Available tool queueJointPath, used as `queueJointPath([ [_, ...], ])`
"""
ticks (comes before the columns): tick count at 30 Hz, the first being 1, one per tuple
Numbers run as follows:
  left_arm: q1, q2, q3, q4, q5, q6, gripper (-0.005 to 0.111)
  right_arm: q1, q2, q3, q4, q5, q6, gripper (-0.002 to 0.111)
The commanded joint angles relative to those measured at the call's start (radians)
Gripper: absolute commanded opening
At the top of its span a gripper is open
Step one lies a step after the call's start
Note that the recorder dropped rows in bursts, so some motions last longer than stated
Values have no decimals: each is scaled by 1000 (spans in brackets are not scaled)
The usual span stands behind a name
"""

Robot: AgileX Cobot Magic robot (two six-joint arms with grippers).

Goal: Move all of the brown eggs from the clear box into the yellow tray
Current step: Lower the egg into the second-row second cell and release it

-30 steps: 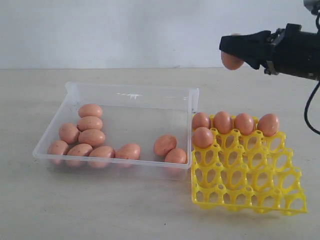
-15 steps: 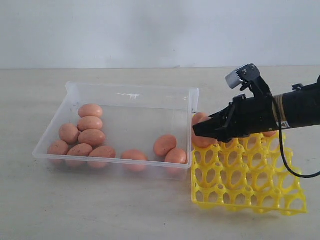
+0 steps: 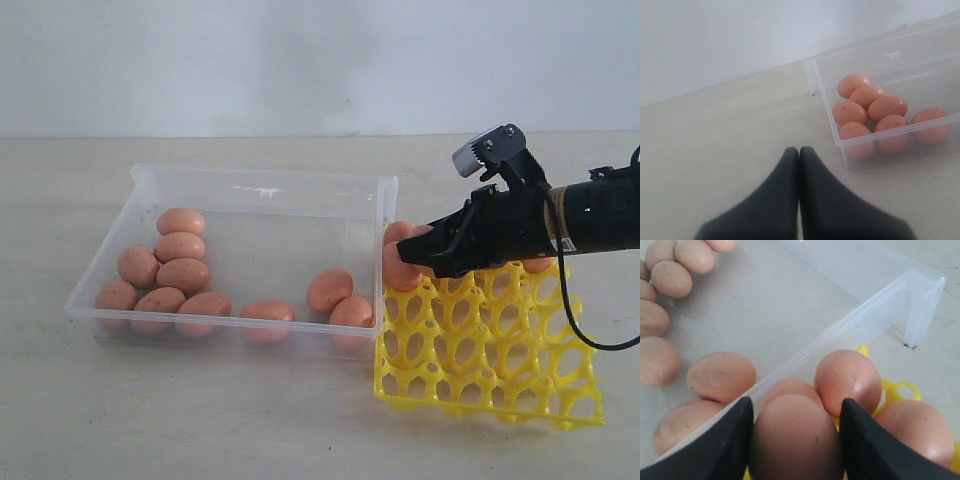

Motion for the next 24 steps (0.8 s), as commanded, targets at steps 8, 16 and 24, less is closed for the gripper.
queueJointPath([
  [8,-3,-2,-1,-8,-7,0,-4,2,-1,-2,9,55,-33,0],
  [16,-3,-2,-1,-8,-7,0,-4,2,-1,-2,10,160,11,5],
  [24,-3,-2,-1,-8,-7,0,-4,2,-1,-2,10,137,4,52],
])
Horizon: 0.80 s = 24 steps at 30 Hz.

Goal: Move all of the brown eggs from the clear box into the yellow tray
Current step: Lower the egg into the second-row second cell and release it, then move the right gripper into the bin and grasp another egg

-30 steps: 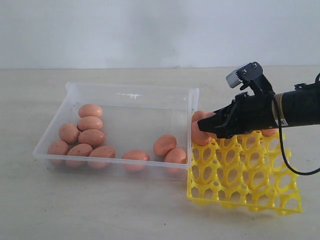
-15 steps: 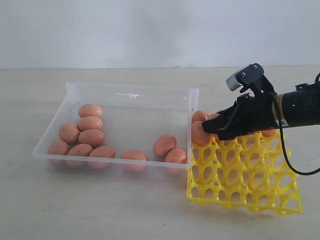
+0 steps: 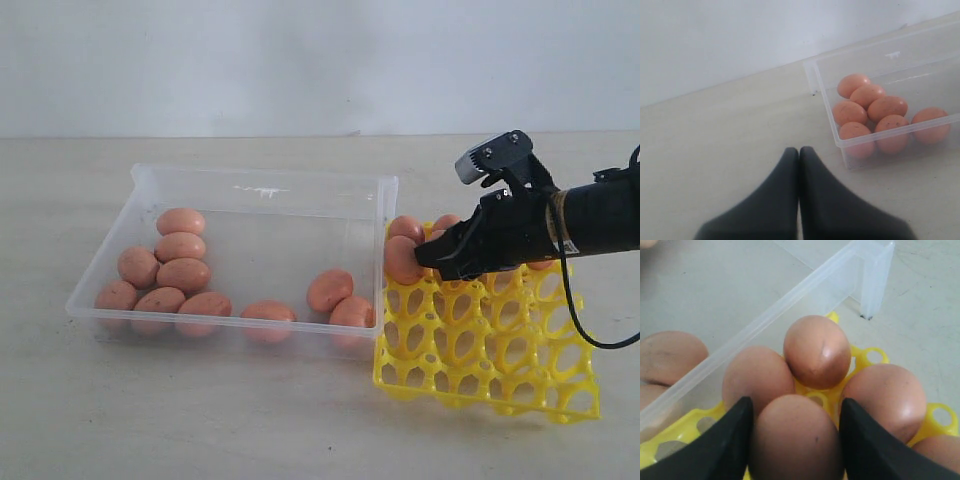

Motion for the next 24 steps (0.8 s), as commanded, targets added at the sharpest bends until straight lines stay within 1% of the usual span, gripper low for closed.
queueJointPath([
  [1,-3,-2,-1,-8,-7,0,-4,1,-1,-2,7,1,2,57],
  [3,-3,-2,-1,-8,-7,0,-4,1,-3,-2,7,1,8,60],
  [10,-3,-2,-1,-8,-7,0,-4,1,-90,-2,8,4,48,59],
  [12,-3,-2,-1,-8,-7,0,-4,1,-137,-2,8,1,89,59],
  [15,-3,-2,-1,-8,-7,0,-4,1,-219,-2,8,-67,240,59],
  [16,-3,-2,-1,-8,-7,0,-4,1,-246,-2,8,-117,301,56],
  [17,-3,-2,-1,-8,-7,0,-4,1,-272,-2,7,-174,349,50],
  [18,-3,-2,-1,-8,-7,0,-4,8,-297,-2,3,-223,385,40],
  [19,-3,-2,-1,-8,-7,0,-4,20,-322,-2,-3,-247,396,29],
  [21,-3,-2,-1,-8,-7,0,-4,60,-374,-2,-28,-251,398,1],
  [24,-3,-2,-1,-8,-7,0,-4,144,-437,-23,-88,-168,401,0],
])
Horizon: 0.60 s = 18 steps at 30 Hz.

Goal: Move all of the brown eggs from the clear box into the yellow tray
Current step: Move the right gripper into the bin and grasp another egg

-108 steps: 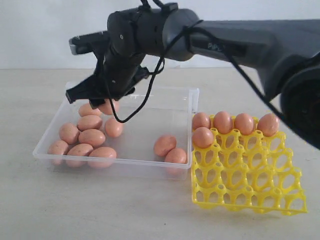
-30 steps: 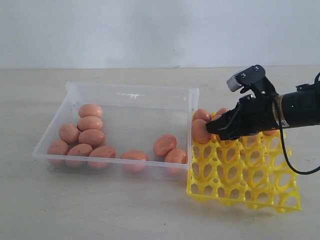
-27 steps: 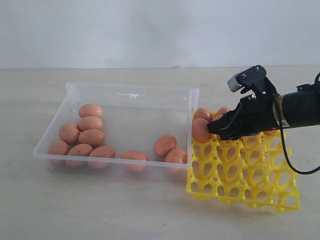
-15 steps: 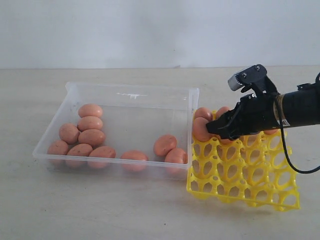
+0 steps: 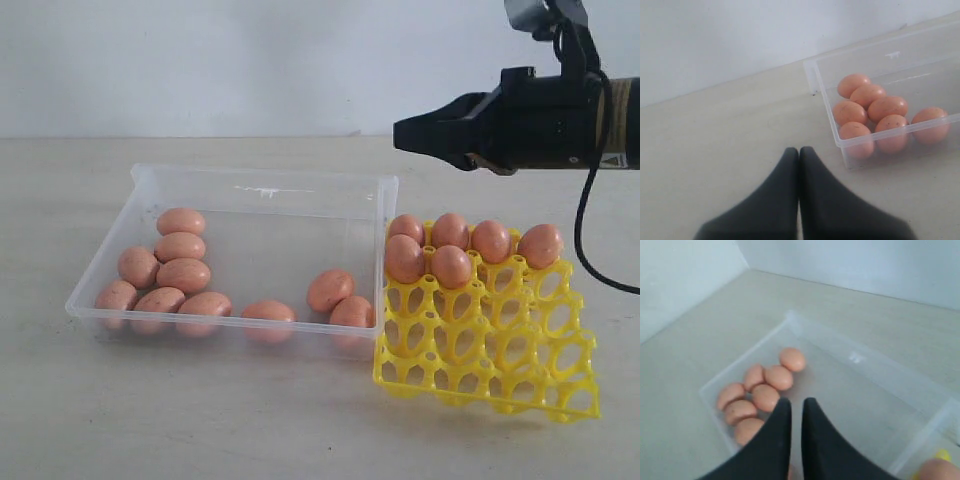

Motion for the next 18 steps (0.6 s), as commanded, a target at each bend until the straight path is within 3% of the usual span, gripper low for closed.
queueJointPath([
  [1,-3,-2,-1,-8,-7,0,-4,115,-92,-36,-101,89,18,0],
  [7,-3,-2,-1,-8,-7,0,-4,382,-104,-168,-305,650,-3,0],
  [13,-3,-2,-1,-8,-7,0,-4,595,1,-319,-305,1226,-246,0],
  [16,-3,-2,-1,-8,-7,0,-4,613,79,-460,30,1324,-433,0],
  [18,-3,-2,-1,-8,-7,0,-4,597,140,-581,487,1347,-778,0],
])
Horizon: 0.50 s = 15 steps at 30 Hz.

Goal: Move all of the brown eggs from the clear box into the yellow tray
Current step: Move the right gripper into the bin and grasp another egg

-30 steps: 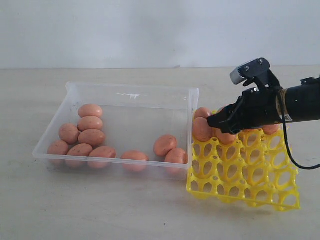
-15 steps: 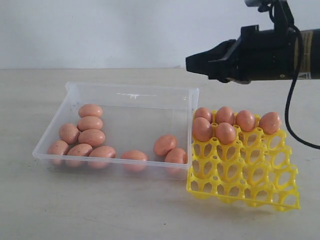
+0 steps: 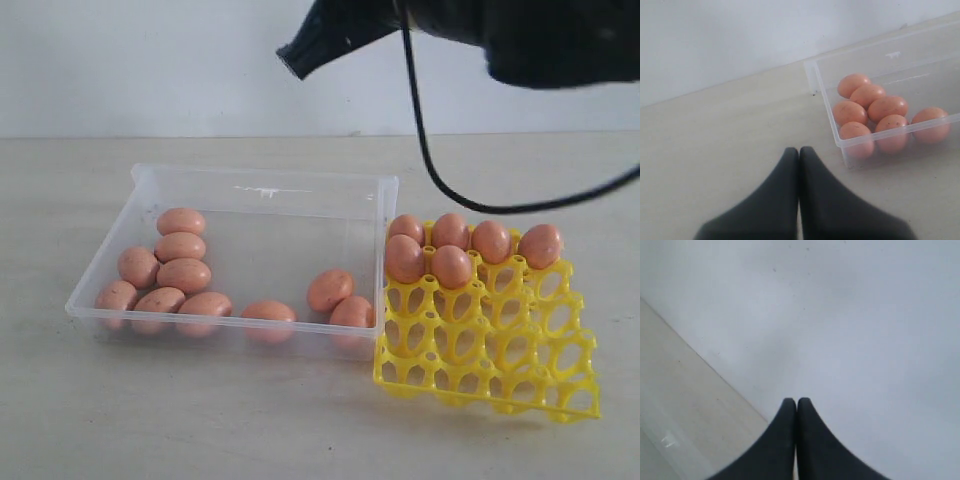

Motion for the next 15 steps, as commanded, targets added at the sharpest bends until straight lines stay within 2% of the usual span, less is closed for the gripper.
queueJointPath([
  [1,-3,-2,-1,-8,-7,0,-4,-9,120,-224,795,150,-616,0],
  [3,-3,-2,-1,-8,-7,0,-4,-20,204,-369,1176,328,-1012,0],
  [4,-3,-2,-1,-8,-7,0,-4,-20,252,-445,1286,445,-1125,0],
  [7,-3,-2,-1,-8,-7,0,-4,-22,392,-652,1381,745,-1214,0],
  [10,-3,-2,-1,-8,-7,0,-4,-25,521,-814,1422,782,-1241,0],
  [12,-3,-2,-1,-8,-7,0,-4,-36,569,-855,1522,782,-1275,0],
  [15,-3,-2,-1,-8,-7,0,-4,-39,639,-879,1701,782,-1442,0],
])
